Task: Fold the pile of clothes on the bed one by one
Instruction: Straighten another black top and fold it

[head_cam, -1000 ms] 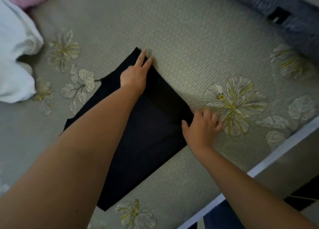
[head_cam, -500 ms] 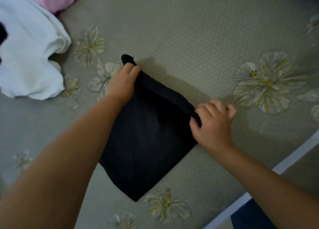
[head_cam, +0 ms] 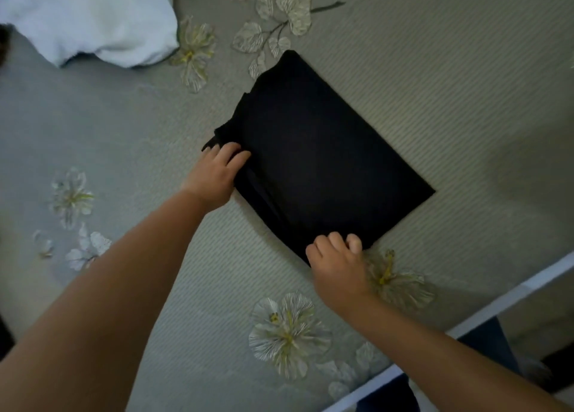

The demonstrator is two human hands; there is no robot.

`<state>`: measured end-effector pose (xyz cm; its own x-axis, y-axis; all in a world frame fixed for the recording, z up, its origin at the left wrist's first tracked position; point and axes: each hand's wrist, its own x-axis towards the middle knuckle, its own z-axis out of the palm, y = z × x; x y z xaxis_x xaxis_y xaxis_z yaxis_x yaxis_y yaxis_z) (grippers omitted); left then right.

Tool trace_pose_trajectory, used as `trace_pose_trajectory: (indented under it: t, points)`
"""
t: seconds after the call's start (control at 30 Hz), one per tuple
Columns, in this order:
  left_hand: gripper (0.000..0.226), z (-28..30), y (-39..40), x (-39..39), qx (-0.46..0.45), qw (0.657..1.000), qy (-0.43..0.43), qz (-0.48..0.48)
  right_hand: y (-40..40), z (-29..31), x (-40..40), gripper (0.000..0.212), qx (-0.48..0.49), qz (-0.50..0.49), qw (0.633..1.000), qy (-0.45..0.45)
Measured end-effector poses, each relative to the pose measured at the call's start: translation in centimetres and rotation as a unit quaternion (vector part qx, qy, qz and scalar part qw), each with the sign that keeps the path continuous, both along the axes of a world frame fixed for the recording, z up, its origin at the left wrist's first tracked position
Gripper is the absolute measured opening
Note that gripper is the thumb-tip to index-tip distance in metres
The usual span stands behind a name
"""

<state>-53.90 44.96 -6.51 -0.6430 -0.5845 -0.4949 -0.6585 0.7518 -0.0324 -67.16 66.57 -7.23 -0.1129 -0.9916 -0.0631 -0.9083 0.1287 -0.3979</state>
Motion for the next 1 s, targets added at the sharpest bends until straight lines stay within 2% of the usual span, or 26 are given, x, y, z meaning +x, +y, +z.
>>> trace_pose_trajectory:
  t: [0.1,0.2,0.27,0.33,0.47,0.57,0.7,0.87,1.0]
  points:
    - [0.063,-1.8,1.4,2.0,-0.014,0.996,-0.07,0.052,0.8,-1.2,1.4,0.011,0.074,0.011,0.997,0.004]
    - [0.067,-2.6,2.5,2.6,-0.062,0.998,-0.027,0.01,0.7,-1.7,1.7,0.054,0.105,-0.019,0.994,0.0]
    - [0.071,-3.1,2.7,2.6,-0.051,0.996,0.044,-0.051,-0.1,-1.6,1.8,0.077,0.139,-0.02,0.989,0.044]
    - [0.071,-3.5,2.8,2.1,-0.013,0.993,0.073,-0.096,-0.4,-2.0,1.9,0.087,0.204,0.006,0.975,0.085]
    - [0.062,-4.7,2.6,1.6,0.015,0.993,0.026,-0.11,-0.4,-3.6,2.1,0.067,0.252,0.032,0.962,0.096]
    - [0.058,-4.8,2.5,1.3,0.005,0.998,0.03,-0.055,-1.1,-3.2,2.1,0.058,0.247,0.028,0.963,0.105]
    - [0.056,-4.5,1.5,0.4,-0.038,0.997,0.036,0.05,-2.3,-2.6,1.2,0.058,0.235,0.054,0.961,0.138]
    - [0.055,-4.5,0.8,0.5,-0.041,0.997,0.023,0.065,-2.1,-2.4,0.5,0.057,0.233,0.128,0.945,0.188]
    - [0.056,-3.8,1.3,0.7,-0.046,0.996,0.015,0.075,-2.4,-1.6,-1.1,0.054,0.228,0.158,0.944,0.175]
